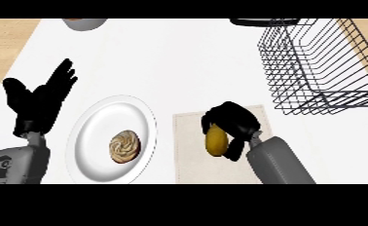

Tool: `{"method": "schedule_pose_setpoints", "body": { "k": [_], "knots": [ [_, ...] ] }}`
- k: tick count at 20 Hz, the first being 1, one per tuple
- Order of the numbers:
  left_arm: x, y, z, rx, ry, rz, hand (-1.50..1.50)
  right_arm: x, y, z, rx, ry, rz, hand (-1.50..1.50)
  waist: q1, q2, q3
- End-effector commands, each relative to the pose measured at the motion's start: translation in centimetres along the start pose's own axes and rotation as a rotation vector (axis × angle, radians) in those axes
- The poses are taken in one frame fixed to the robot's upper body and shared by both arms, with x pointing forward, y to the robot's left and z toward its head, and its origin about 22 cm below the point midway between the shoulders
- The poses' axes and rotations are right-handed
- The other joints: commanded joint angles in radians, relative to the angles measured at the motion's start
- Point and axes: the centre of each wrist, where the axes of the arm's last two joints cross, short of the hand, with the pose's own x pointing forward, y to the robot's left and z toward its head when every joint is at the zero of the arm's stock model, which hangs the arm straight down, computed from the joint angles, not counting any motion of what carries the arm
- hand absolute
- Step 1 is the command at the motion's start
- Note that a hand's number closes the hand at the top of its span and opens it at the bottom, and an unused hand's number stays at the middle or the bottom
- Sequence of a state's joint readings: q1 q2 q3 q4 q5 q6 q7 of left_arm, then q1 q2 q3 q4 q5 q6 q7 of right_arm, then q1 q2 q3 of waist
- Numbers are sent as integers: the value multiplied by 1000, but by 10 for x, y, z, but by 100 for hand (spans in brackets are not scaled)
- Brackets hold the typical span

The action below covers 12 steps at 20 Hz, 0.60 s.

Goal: Pick the lemon from the placemat and place it in the basket

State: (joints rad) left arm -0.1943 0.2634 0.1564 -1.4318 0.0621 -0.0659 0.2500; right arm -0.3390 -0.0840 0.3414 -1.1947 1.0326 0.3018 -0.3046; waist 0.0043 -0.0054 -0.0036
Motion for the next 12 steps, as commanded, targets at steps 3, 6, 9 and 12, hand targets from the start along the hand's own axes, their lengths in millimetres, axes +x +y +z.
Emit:
{"method": "schedule_pose_setpoints", "body": {
  "k": [3,6,9,12],
  "knots": [
    [1,1,0,11,-11,2,0,-30,-30,-3,-277,547,-217,150,-3,27,3],
    [1,3,1,20,-16,7,0,-45,-45,7,-420,761,-293,150,-15,33,1],
    [6,-2,-2,-6,-36,6,0,-51,-67,5,-539,956,-369,150,26,45,1],
    [13,-9,-6,-41,-55,-9,0,-49,-101,-1,-705,1085,-466,150,71,51,4]
  ]
}}
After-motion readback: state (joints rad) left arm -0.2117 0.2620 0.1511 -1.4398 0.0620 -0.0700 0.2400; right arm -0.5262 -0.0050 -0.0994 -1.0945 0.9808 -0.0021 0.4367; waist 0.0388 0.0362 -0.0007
